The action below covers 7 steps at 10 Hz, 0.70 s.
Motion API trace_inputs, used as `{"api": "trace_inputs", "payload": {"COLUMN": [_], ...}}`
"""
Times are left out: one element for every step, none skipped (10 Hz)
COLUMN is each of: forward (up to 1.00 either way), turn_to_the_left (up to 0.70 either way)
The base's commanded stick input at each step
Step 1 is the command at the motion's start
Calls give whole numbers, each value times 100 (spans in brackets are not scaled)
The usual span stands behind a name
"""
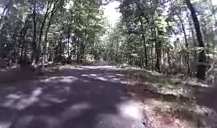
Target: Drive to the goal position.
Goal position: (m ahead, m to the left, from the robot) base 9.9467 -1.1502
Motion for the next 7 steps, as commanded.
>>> {"api": "trace_inputs", "payload": {"forward": [45,45,45,45,45,45,45], "turn_to_the_left": [0,0,4,27,27,27,27]}}
